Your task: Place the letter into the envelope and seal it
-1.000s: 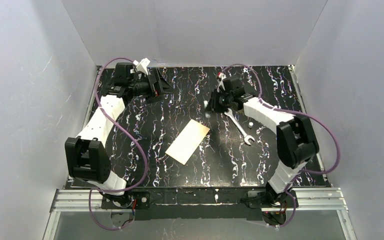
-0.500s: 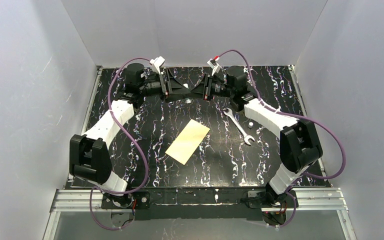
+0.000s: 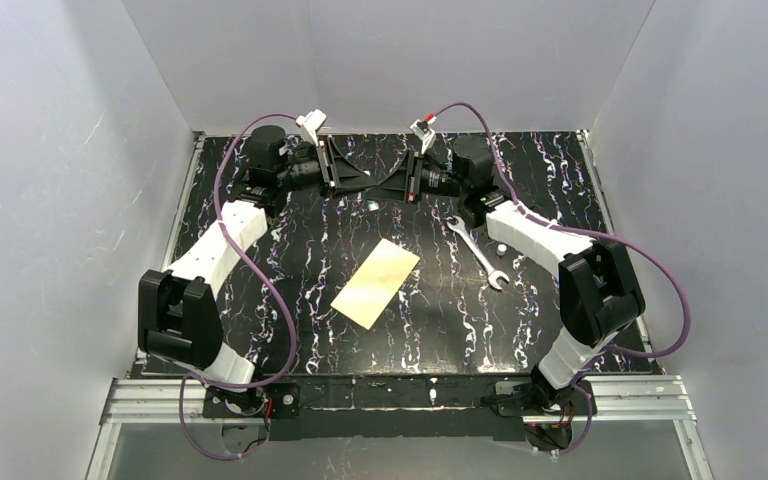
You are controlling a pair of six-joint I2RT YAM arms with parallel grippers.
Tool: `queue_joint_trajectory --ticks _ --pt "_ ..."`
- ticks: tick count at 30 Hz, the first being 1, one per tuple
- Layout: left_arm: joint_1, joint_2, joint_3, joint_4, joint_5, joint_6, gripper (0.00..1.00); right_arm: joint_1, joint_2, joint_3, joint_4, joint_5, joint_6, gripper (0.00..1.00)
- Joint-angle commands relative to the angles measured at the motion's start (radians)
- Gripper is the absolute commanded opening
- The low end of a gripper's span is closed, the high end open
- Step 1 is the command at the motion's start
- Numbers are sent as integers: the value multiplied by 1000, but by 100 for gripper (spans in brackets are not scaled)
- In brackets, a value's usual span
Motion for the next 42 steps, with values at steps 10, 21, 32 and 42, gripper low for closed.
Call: queue_joint_trajectory --ticks 10,21,32,42 --pt "-5 -49 -27 45 -61 -46 27 5 -24 -34 125 12 47 1" --pt "-46 -38 14 54 -70 -37 0 5 -22 -77 217 84 131 41" --pt "-16 29 191 60 -80 -21 0 1 -114 -227 487 279 352 67" --pt "-17 49 197 97 -62 -126 0 2 -40 -208 727 291 505 56"
